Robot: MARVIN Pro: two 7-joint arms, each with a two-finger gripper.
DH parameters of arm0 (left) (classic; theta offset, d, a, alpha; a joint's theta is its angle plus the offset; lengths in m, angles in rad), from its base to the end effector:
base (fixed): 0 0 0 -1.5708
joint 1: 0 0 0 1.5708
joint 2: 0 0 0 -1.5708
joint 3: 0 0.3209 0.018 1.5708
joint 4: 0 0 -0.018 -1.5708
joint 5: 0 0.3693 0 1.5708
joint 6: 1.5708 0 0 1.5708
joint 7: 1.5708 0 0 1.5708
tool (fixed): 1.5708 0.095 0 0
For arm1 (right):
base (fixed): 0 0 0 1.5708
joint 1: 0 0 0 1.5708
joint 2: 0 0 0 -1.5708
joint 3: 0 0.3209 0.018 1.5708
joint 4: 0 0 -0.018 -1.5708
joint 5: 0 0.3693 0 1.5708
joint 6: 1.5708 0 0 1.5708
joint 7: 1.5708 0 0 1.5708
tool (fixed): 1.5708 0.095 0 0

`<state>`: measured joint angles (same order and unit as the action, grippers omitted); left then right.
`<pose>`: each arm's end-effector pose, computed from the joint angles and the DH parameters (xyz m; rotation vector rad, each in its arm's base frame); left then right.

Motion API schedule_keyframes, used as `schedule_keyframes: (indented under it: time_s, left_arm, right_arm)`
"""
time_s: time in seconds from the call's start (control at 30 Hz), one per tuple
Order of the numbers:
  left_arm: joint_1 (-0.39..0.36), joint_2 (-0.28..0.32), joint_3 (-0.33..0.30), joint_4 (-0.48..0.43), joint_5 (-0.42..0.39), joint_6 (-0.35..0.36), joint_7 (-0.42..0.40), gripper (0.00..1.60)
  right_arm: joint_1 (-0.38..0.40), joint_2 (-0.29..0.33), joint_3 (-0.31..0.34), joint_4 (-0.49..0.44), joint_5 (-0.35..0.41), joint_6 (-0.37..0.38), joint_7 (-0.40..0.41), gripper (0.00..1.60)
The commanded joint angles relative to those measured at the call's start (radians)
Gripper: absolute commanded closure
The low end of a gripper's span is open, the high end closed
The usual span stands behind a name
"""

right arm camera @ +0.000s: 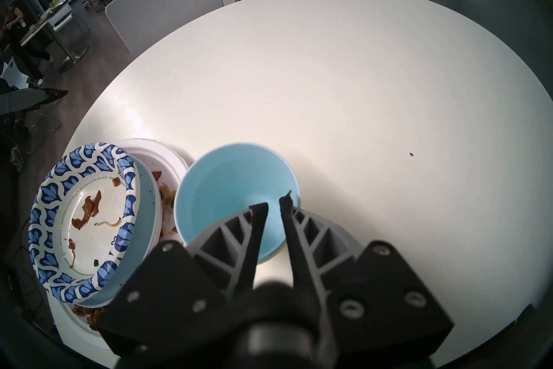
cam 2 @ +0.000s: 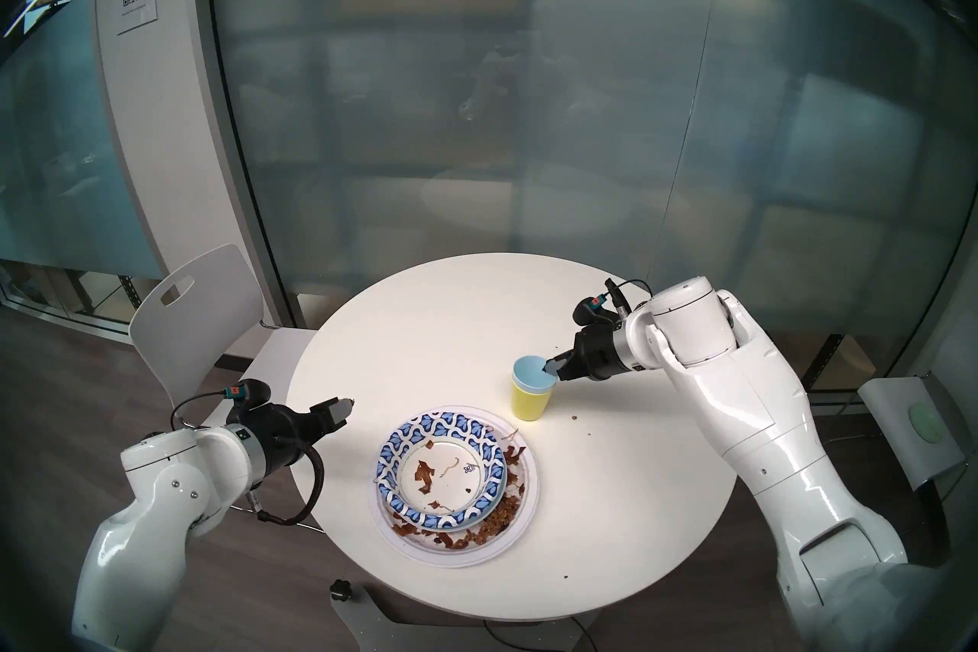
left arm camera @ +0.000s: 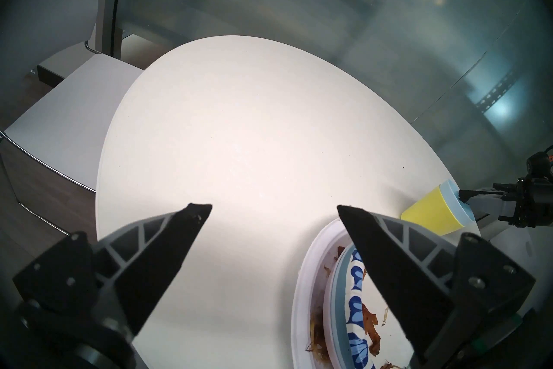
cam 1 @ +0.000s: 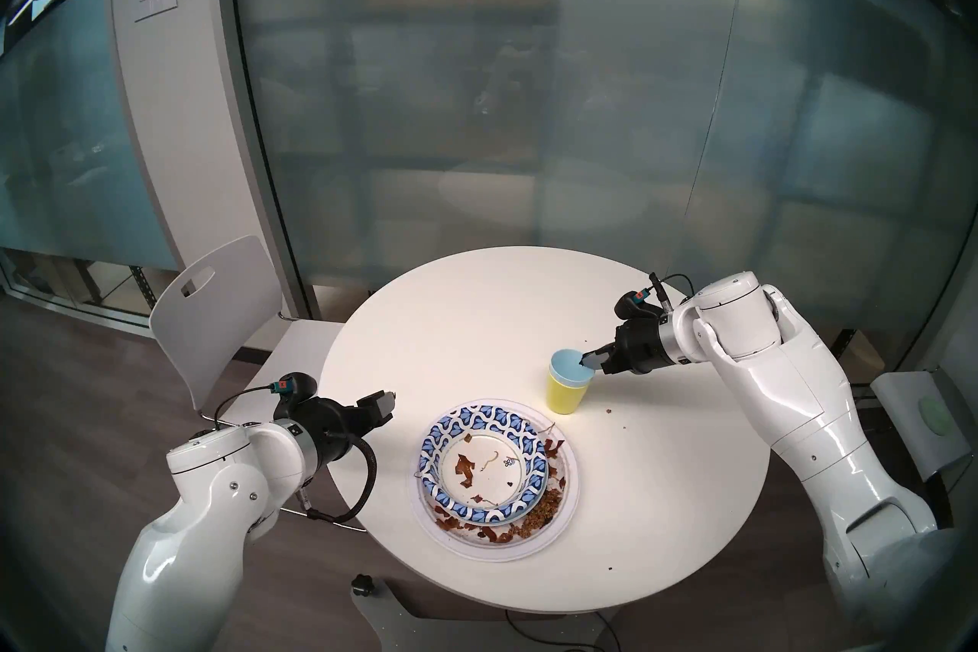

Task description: Stack the plates into one stack

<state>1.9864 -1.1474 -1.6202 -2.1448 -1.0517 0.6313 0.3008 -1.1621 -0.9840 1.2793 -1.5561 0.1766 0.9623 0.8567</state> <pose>0.3388 0.0465 -0.2927 2.4100 0.3189 1.2318 0.5200 -0.0473 -0.2411 -2.4550 -0.8750 -0.8916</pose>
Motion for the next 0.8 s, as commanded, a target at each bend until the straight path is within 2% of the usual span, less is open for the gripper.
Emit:
schedule_keyframes:
  time_s: [0.0, 0.4, 0.47, 0.57, 0.77]
  left_arm:
    - [-0.006, -0.001, -0.006, -0.011, -0.003, -0.005, -0.005, 0.00]
    - [-0.016, -0.003, 0.002, -0.010, -0.003, 0.001, 0.000, 0.00]
    - [-0.017, -0.003, 0.001, -0.010, -0.004, 0.002, 0.001, 0.00]
    - [-0.018, -0.002, 0.001, -0.009, -0.003, 0.002, 0.002, 0.00]
    - [-0.021, -0.002, 0.003, -0.004, -0.003, 0.001, 0.000, 0.00]
  right_arm:
    - [0.018, 0.002, 0.023, -0.025, 0.015, -0.002, 0.003, 0.86]
    - [0.012, 0.017, 0.023, -0.019, 0.015, -0.002, -0.003, 0.80]
    - [0.013, 0.019, 0.022, -0.015, 0.015, -0.002, -0.001, 0.78]
    - [0.015, 0.022, 0.021, -0.010, 0.019, -0.002, 0.001, 0.61]
    - [0.014, 0.008, 0.000, 0.014, 0.012, -0.002, -0.001, 0.61]
